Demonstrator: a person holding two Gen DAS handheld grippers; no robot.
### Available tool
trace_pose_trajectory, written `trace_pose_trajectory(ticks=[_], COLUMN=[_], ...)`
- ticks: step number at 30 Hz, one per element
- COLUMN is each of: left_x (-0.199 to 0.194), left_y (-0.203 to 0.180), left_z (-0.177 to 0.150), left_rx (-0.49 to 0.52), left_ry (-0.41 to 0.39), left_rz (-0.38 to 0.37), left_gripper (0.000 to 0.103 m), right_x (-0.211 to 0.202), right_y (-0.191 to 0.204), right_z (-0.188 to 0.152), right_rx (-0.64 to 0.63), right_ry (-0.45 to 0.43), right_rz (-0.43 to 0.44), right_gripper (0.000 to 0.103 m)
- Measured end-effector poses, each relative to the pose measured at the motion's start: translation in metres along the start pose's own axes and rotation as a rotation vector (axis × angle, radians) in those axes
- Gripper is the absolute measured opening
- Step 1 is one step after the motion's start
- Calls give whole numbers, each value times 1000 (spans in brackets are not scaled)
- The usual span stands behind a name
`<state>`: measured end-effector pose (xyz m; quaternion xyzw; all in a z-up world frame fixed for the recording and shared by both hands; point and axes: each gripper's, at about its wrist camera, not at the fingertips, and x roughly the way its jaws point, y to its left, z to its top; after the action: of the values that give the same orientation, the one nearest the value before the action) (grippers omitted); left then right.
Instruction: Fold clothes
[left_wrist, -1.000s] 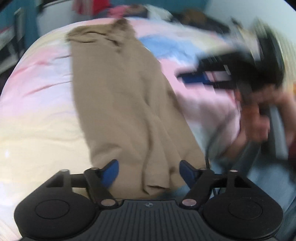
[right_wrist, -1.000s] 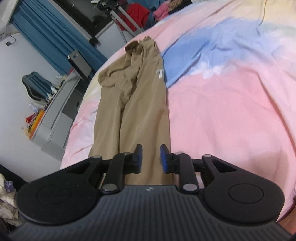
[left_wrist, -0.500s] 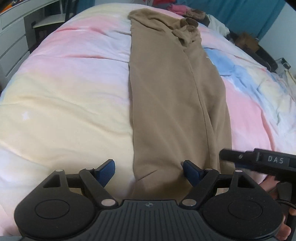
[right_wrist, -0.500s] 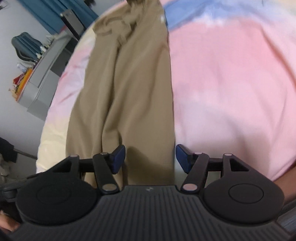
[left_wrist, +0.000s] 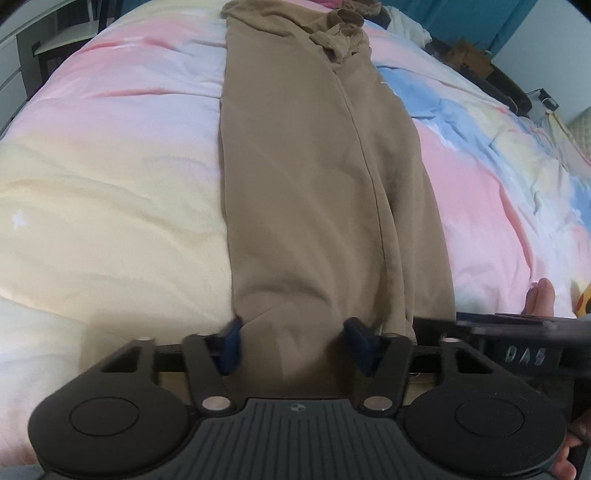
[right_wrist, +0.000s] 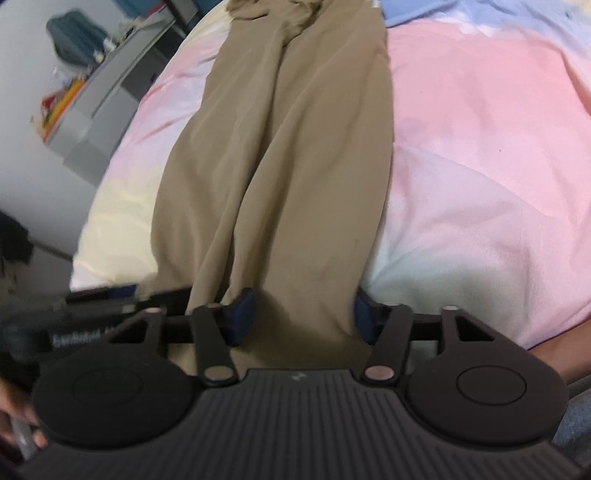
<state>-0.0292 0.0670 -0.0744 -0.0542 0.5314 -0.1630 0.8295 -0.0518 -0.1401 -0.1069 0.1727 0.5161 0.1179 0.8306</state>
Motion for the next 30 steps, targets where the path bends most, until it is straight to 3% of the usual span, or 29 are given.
trace_pose_trajectory(ticks=[2, 4, 7, 14, 21, 25, 30], left_x=[-2, -6, -22, -89, -168, -200, -227], left_y=[3, 10, 24, 30, -3, -24, -45], left_z=[-2, -3, -3, 3, 4, -24, -80], left_rx=[-18, -56, -136, -256, -173, -113, -93], left_ry=[-6, -29, -118, -307, -459, -489, -511], left_rz=[-7, -46, -148, -353, -378, -379, -373], left_gripper=[27, 14, 9, 5, 4, 4, 4], right_x=[-4, -12, -30, -105, -187, -215, -235], right_y=[5, 1, -15, -27, -21, -17, -16], right_z=[-2, 2, 12, 35, 37, 24, -10], right_rx=[-41, -29, 49, 73, 15, -46, -110], right_ry=[-9, -31, -67, -238, -397, -454, -463], right_rz=[-40, -47, 9, 109, 193, 214, 238], right_gripper=[21, 10, 9, 8, 8, 8, 8])
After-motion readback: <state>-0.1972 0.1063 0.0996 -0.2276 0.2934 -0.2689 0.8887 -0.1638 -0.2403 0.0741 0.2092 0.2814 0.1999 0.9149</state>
